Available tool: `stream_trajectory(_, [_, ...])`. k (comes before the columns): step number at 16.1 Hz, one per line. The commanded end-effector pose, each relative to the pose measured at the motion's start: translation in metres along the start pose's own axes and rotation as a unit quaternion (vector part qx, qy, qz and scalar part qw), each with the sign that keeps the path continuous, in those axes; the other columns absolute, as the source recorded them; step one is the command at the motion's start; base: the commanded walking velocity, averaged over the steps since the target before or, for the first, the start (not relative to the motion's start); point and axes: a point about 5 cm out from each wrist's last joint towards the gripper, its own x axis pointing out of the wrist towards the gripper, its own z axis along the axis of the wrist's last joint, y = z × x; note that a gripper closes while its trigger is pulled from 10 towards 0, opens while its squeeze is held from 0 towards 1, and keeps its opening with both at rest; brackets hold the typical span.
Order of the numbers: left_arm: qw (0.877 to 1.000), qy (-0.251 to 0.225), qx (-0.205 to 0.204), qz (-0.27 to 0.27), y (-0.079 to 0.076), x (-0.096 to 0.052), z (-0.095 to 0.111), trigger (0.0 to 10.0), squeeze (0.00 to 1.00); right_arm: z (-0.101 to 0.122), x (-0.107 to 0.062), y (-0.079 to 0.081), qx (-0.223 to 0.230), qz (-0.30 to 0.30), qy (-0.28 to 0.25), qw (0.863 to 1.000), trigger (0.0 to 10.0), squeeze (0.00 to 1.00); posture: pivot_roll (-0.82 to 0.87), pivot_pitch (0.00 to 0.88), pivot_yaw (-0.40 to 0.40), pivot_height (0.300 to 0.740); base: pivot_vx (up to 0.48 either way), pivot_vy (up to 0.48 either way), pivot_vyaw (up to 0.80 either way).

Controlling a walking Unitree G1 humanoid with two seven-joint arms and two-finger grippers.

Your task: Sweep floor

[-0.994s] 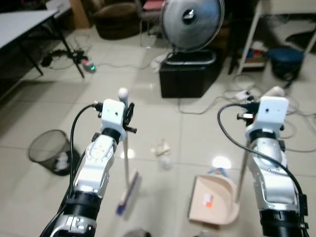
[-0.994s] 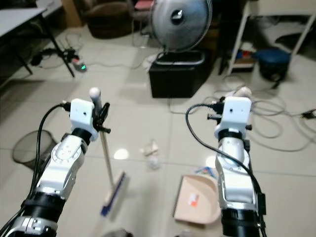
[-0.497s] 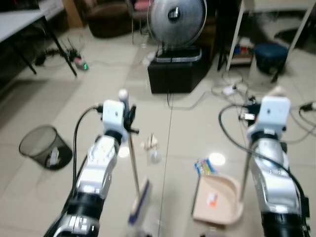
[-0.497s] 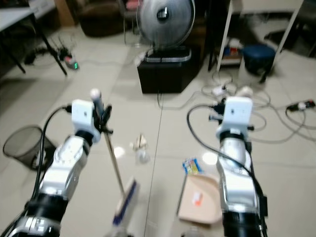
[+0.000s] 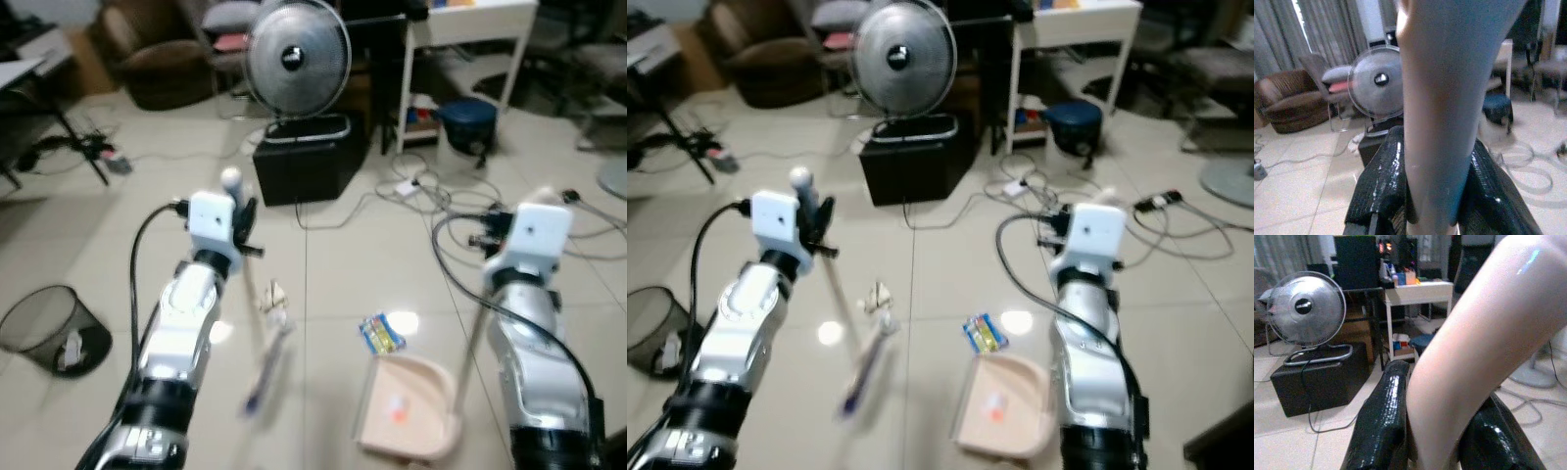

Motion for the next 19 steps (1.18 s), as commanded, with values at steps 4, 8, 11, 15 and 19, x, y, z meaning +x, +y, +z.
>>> stream_trajectory(4, [0.999, -0.027, 0.024, 0.001, 0.0034, 0.0055, 0.013, 10.0, 0.0, 0.0057, -0.0003, -0.0006, 0.01, -0.008, -0.015, 1.0, 10.0, 0.0, -0.06, 0.061, 0.121, 0.74, 0.385, 0.0, -0.15])
stream_trajectory(8, [0.999, -0.03, 0.032, 0.016, 0.0077, 0.0063, 0.0142, 10.0, 0.0, 0.0083, 0.0001, -0.0009, 0.007, -0.006, -0.025, 1.0, 10.0, 0.0, -0.06, 0.067, 0.123, 0.74, 0.401, 0.0, 0.0])
stream_trajectory(11, [0.999, -0.03, 0.034, 0.022, 0.0099, 0.0066, 0.0141, 10.0, 0.0, 0.0102, 0.0003, 0.0006, 0.004, -0.001, -0.031, 1.0, 10.0, 0.0, -0.06, 0.07, 0.123, 0.74, 0.414, 0.0, 0.0])
stream_trajectory(15, [0.999, -0.029, 0.035, 0.023, 0.0096, 0.0076, 0.0136, 10.0, 0.0, 0.0092, 0.001, -0.0012, -0.027, -0.004, -0.028, 0.999, 10.0, 0.0, -0.07, 0.074, 0.127, 0.74, 0.416, 0.0, 0.0])
stream_trajectory(19, [0.999, -0.026, 0.029, 0.022, 0.0092, 0.0073, 0.0116, 10.0, 0.0, 0.0115, 0.0007, -0.0045, -0.032, -0.018, -0.039, 0.999, 10.0, 0.0, -0.07, 0.079, 0.13, 0.74, 0.417, 0.0, 0.1])
